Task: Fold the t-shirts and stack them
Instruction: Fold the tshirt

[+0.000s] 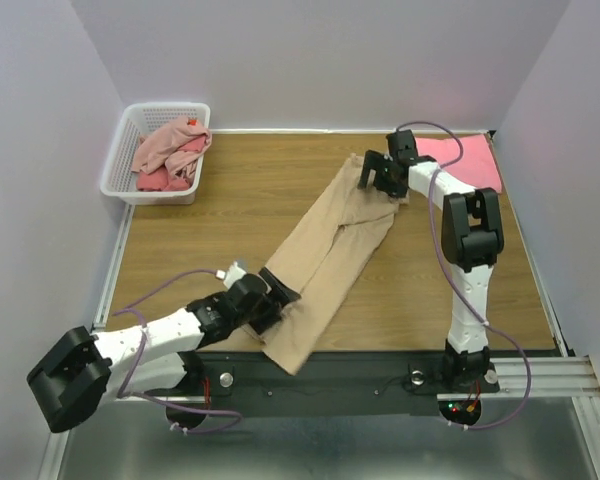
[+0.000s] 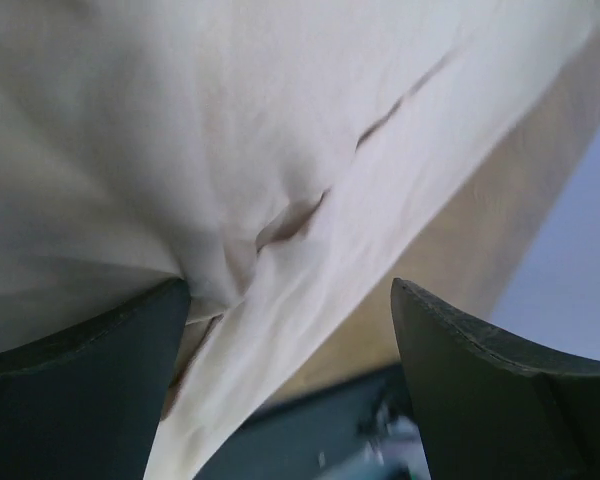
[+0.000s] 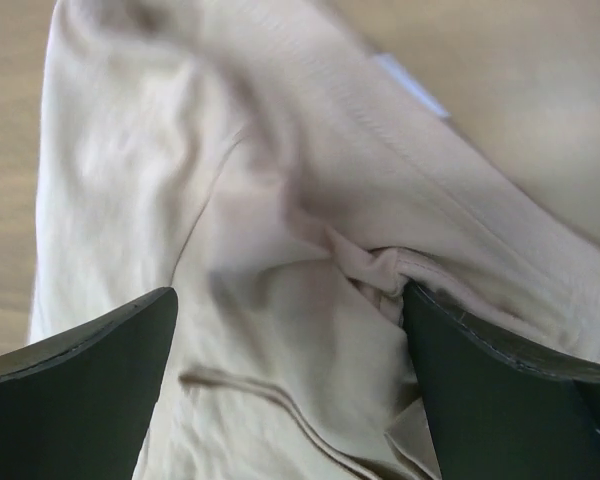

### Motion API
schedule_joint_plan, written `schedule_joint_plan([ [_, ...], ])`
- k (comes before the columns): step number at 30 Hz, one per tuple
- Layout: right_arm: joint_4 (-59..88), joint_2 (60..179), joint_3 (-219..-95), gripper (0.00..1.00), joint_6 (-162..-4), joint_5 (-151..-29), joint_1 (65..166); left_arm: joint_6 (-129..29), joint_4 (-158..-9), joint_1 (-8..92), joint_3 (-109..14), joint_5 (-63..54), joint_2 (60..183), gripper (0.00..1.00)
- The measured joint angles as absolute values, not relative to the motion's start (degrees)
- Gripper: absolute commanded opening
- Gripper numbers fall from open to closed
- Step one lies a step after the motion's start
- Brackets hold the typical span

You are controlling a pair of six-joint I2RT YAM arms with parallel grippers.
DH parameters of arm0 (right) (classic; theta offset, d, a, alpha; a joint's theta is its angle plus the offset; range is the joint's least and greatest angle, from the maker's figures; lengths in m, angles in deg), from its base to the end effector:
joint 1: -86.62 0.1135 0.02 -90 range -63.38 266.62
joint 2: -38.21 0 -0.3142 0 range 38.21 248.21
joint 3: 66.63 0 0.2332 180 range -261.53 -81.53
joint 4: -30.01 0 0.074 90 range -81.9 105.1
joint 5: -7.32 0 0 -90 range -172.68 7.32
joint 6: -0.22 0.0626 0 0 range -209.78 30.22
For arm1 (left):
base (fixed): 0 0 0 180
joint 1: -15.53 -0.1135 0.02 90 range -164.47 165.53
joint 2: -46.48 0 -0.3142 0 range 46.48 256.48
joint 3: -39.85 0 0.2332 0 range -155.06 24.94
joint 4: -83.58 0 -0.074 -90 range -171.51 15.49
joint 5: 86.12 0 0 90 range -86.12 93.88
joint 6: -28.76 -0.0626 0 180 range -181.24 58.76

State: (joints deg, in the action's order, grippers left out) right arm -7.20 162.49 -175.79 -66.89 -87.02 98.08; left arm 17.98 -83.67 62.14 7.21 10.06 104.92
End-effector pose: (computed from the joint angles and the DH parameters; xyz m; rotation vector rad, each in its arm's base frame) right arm 0.4944 0.1051 0.2043 0.2180 2.5042 0.3442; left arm 0.1231 -0.1204 0.1948 -0.7524 2.3443 -0.9953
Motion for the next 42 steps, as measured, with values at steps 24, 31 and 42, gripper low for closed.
schedule_joint_plan([
  [24, 1.72, 199.00, -228.29, 1.00, -65.38, -106.97, 107.02, 32.52, -83.86, 85.09, -9.03, 7.96, 126.56, 0.97],
  [31, -2.33, 193.36, -223.31, 1.00, -65.62, -99.96, 107.72, 27.79, -71.71, 85.31, -13.41, 12.35, 122.12, 0.97],
  [42, -5.15, 161.82, -197.71, 1.00, -73.93, -84.57, 110.28, 28.03, -52.87, 86.71, -14.34, 20.94, 110.06, 0.99],
])
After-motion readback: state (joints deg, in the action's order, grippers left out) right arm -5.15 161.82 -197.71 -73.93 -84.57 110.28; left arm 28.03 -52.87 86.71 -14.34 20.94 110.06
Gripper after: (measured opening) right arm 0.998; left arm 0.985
